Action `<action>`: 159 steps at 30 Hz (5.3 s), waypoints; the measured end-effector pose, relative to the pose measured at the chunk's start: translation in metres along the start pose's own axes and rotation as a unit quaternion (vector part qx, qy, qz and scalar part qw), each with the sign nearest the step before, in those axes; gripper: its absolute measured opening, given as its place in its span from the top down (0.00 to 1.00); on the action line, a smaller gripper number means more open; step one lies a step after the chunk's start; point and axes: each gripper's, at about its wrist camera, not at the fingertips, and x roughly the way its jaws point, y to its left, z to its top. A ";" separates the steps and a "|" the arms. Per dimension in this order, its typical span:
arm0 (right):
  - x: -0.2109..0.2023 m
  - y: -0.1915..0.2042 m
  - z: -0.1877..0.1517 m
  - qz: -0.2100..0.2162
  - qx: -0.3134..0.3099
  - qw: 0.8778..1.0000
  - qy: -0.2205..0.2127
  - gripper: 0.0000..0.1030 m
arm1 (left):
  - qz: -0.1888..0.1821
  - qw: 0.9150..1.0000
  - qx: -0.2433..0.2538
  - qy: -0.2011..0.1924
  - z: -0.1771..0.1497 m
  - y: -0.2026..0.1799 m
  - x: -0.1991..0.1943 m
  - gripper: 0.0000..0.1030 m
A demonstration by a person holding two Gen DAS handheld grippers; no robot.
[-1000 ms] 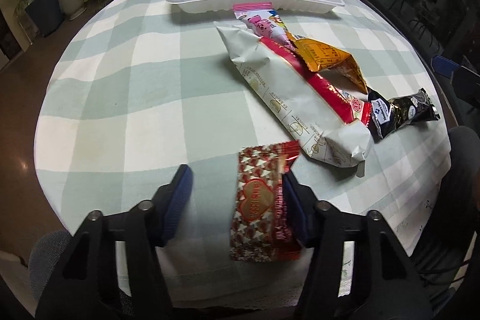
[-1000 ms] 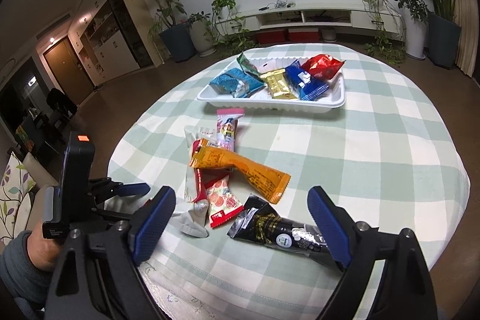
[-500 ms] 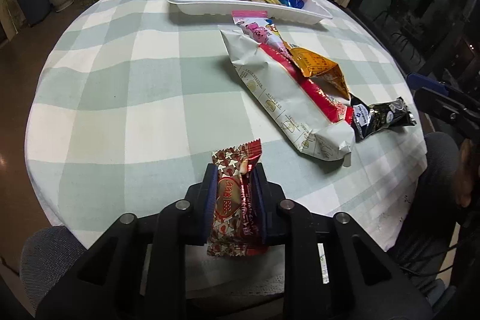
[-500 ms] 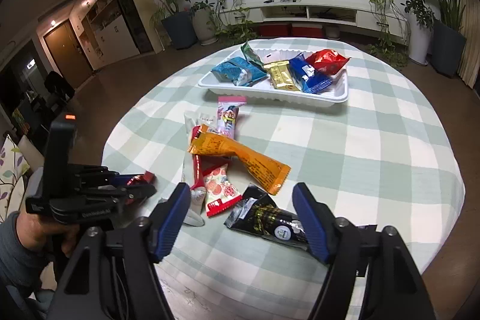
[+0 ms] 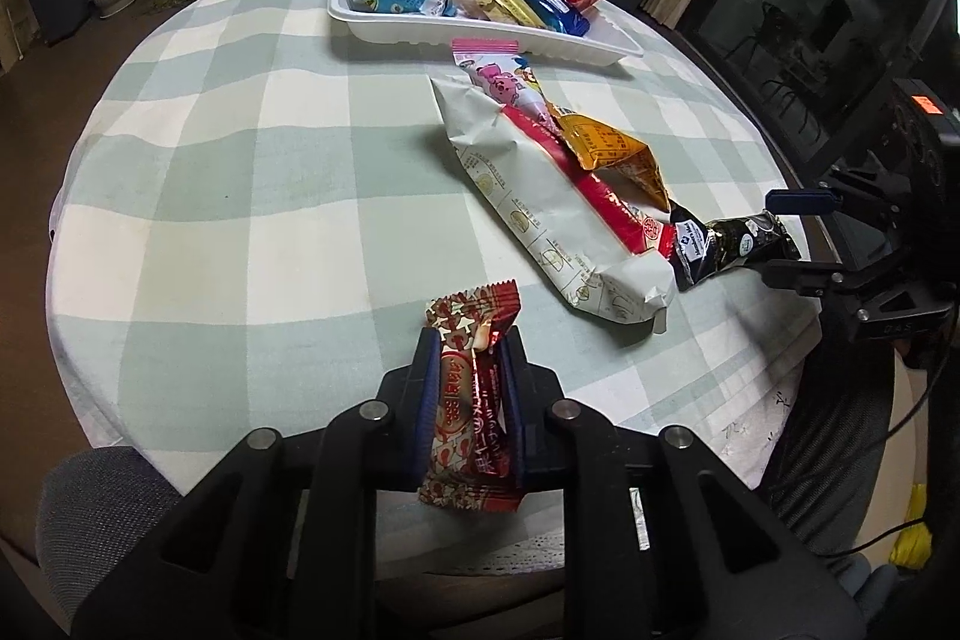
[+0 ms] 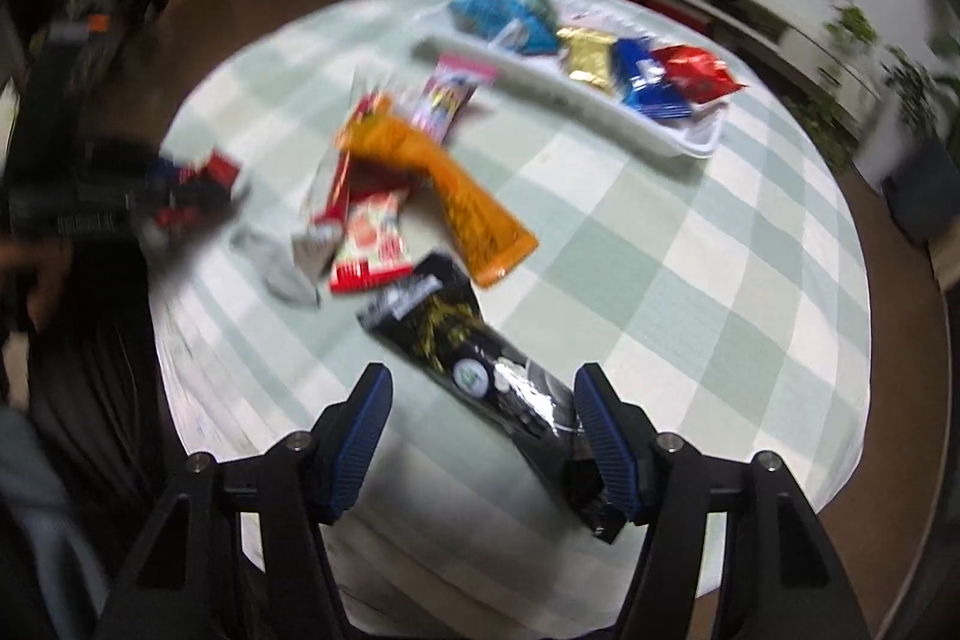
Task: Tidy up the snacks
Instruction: 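Lift the red-white packet with the left tool while the right tool grasps the black packet, then place the red-white and black packets into the white tray, releasing both, then grasp the long white-red packet with the left tool while the right tool grasps the orange packet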
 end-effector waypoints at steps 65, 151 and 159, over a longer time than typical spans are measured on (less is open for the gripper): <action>0.044 -0.144 0.200 0.049 0.272 0.949 -0.150 0.76 | 0.013 0.997 0.034 -0.068 0.302 0.027 0.089 0.86; -0.004 -0.004 0.017 0.051 0.187 0.971 -0.142 0.31 | 0.055 0.999 0.004 0.000 0.056 -0.011 0.058 0.81; 0.024 -0.004 0.057 0.048 0.086 0.992 -0.078 0.36 | 0.033 0.999 -0.010 -0.014 0.049 0.010 0.036 0.82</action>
